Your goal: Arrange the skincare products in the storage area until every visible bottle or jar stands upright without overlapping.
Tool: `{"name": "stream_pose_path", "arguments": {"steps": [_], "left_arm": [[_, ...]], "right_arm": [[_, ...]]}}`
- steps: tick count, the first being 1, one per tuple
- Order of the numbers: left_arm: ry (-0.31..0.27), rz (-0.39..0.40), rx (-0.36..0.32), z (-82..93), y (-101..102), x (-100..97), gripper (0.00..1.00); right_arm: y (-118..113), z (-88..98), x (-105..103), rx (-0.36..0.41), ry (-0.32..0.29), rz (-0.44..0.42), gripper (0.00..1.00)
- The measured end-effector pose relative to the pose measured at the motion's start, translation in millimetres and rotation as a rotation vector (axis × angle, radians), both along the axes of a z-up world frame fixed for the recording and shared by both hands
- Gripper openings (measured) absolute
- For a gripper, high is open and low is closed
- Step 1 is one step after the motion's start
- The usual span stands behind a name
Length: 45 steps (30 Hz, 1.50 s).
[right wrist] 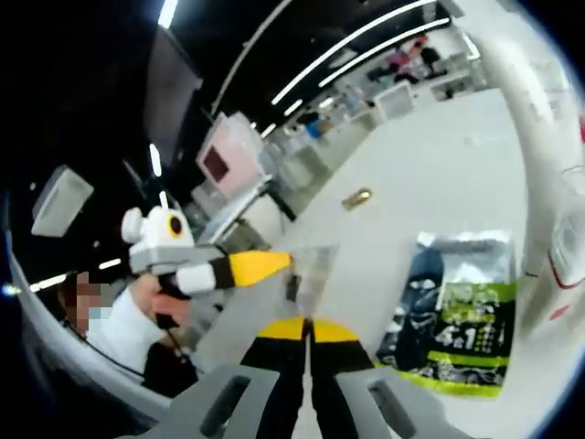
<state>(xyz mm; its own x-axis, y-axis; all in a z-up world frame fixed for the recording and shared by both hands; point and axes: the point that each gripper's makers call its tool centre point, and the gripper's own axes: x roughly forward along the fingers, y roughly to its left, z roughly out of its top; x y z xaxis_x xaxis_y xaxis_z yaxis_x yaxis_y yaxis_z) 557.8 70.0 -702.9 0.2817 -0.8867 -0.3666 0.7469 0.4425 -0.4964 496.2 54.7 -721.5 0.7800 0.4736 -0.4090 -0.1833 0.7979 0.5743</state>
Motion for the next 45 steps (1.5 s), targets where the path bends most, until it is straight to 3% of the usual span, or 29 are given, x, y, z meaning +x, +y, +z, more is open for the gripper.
{"name": "stream_pose_path", "arguments": {"steps": [6,21,32,45], "left_arm": [[0.001,-0.011,0.060,-19.2,2.4,-0.2,0.00],[0.026,-0.015,0.148,-59.7,2.1,6.8,0.00],[0.021,-0.024,0.211,-77.1,4.7,7.8,0.00],[-0.006,-0.018,0.229,-83.3,2.0,9.3,0.00]], "right_arm": [[-2.2,-17.3,2.0,-0.061,0.044,0.014,0.00],[0.5,-52.4,5.5,-0.078,0.147,0.052,0.00],[0.1,-65.3,6.8,-0.082,0.183,0.059,0.00],[-0.3,-63.3,6.1,-0.122,0.158,0.078,0.00]]}}
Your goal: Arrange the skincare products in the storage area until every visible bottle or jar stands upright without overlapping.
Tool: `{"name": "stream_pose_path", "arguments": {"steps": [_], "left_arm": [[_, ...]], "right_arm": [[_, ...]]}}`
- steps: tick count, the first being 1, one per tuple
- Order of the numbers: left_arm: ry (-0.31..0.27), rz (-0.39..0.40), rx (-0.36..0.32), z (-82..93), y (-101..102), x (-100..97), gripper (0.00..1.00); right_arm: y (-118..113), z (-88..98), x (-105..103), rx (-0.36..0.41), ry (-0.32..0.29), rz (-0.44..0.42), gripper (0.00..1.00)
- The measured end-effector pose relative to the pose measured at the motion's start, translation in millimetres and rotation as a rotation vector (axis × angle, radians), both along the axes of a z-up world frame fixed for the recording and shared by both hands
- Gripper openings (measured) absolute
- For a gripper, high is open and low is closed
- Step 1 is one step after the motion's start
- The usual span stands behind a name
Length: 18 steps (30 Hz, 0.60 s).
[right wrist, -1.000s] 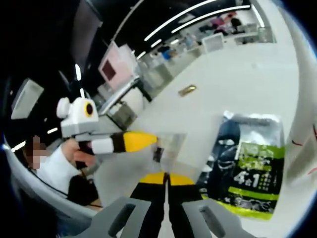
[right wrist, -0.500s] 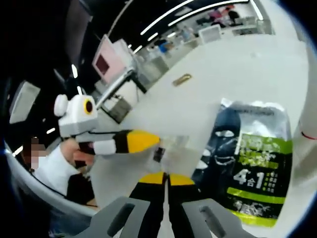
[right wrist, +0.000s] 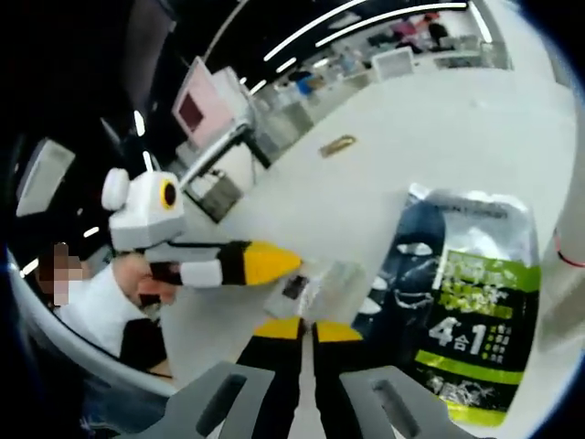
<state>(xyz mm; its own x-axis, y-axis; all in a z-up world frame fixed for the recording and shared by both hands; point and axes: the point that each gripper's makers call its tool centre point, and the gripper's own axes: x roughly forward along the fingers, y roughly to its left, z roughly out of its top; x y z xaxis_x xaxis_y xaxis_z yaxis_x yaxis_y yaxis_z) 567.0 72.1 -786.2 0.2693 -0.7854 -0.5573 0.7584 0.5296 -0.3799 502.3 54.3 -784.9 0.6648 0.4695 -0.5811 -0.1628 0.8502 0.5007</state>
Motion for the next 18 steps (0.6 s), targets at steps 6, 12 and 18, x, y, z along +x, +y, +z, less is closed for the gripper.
{"name": "stream_pose_path", "arguments": {"steps": [6,12,18], "left_arm": [[-0.007,0.002,0.001,0.6,-0.2,-0.6,0.00],[-0.027,0.009,-0.004,0.7,0.1,0.2,0.00],[-0.030,0.018,0.000,0.8,-0.2,-0.2,0.00]], "right_arm": [[-1.4,1.8,-5.0,-0.046,-0.018,0.019,0.01],[-3.2,6.8,-6.2,-0.078,-0.041,0.030,0.01],[-4.3,13.6,-3.9,-0.099,-0.083,0.036,0.01]]}}
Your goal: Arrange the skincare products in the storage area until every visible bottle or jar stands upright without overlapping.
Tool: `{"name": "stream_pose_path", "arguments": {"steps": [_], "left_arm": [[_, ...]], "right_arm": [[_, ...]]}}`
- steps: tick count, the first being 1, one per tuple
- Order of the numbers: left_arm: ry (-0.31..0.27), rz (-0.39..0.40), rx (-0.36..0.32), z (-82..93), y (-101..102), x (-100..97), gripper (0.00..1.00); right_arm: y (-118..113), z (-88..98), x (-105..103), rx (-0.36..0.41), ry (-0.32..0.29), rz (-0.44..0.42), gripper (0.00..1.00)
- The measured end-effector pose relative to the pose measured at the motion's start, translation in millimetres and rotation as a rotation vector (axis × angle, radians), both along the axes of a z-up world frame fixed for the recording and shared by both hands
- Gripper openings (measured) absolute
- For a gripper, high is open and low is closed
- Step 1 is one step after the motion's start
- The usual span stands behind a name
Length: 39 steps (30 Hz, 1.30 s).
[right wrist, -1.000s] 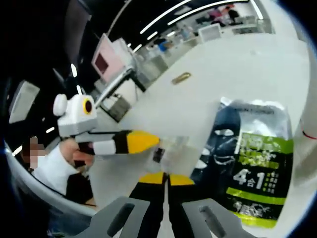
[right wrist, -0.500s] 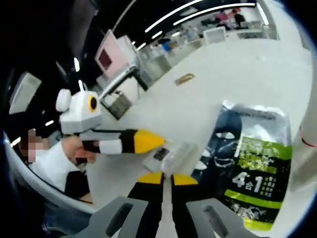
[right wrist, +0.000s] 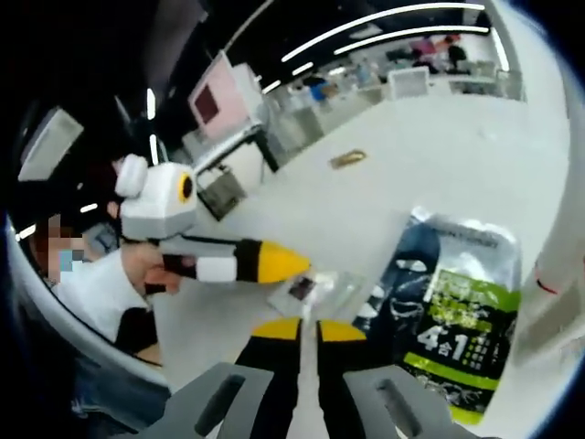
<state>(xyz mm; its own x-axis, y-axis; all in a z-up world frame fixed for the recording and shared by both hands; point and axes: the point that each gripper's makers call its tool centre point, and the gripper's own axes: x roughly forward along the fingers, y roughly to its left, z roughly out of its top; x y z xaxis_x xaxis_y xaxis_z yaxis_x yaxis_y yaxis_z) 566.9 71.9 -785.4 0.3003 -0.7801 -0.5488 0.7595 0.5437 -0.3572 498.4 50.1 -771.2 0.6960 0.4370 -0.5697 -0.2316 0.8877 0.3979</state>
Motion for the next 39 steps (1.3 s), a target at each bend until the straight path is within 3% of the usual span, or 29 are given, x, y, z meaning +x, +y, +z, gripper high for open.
{"name": "stream_pose_path", "arguments": {"steps": [7,14,18,31,39], "left_arm": [[-0.014,0.013,-0.002,-0.5,-2.9,-0.5,0.00],[-0.009,0.029,-0.004,-1.0,-5.7,-3.6,0.00],[-0.007,0.032,-0.005,-1.3,-6.1,-4.5,0.00],[-0.009,0.029,-0.003,-1.7,-6.4,-3.9,0.00],[-0.007,0.031,-0.006,-1.2,-6.8,-4.3,0.00]], "right_arm": [[9.6,-0.9,5.4,-0.075,-0.053,0.064,0.07],[7.8,-10.3,12.4,-0.223,-0.102,0.139,0.13],[7.0,-15.4,14.5,-0.263,-0.106,0.160,0.16],[9.5,-18.7,23.7,-0.308,-0.125,0.190,0.20],[8.6,-21.0,24.2,-0.384,-0.135,0.254,0.19]]}}
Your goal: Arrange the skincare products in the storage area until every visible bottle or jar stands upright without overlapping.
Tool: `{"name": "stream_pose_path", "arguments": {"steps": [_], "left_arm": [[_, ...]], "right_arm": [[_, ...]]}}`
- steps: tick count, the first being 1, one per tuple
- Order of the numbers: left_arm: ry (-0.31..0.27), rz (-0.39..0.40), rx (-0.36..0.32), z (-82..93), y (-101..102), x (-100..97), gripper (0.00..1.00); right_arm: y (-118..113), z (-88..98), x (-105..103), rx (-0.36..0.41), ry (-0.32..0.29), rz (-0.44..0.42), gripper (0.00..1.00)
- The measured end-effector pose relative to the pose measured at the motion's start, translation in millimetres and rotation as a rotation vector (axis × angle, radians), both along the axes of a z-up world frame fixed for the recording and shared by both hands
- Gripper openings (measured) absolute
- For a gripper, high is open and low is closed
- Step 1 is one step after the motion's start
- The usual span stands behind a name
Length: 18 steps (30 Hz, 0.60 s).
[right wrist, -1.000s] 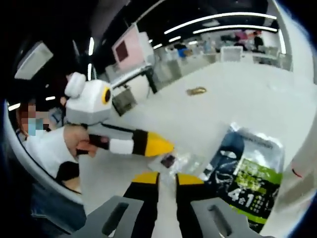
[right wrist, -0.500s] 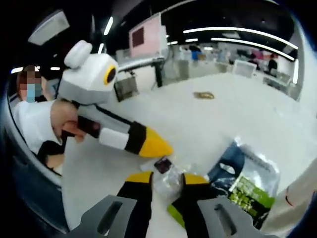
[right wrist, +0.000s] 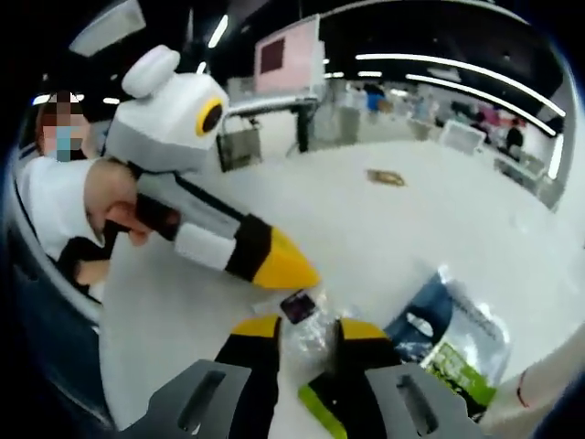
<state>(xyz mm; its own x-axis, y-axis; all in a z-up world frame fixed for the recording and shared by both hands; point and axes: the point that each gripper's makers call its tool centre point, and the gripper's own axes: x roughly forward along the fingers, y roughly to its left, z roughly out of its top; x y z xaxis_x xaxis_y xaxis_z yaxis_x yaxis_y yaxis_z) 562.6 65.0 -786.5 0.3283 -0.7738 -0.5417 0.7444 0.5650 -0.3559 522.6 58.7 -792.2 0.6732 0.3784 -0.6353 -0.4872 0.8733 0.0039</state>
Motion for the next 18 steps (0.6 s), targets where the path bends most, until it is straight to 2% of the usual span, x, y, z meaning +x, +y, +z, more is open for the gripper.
{"name": "stream_pose_path", "arguments": {"steps": [7,12,18], "left_arm": [[-0.008,-0.002,0.017,0.9,1.6,0.6,0.03],[-0.023,0.026,0.014,9.9,8.5,8.9,0.10],[-0.053,0.066,0.016,21.8,21.0,17.2,0.14]], "right_arm": [[0.2,-0.6,-0.6,-0.018,0.000,0.019,0.19],[0.2,-0.9,-0.6,-0.024,-0.004,0.020,0.19],[0.6,-0.8,-0.6,-0.025,-0.004,0.019,0.19]]}}
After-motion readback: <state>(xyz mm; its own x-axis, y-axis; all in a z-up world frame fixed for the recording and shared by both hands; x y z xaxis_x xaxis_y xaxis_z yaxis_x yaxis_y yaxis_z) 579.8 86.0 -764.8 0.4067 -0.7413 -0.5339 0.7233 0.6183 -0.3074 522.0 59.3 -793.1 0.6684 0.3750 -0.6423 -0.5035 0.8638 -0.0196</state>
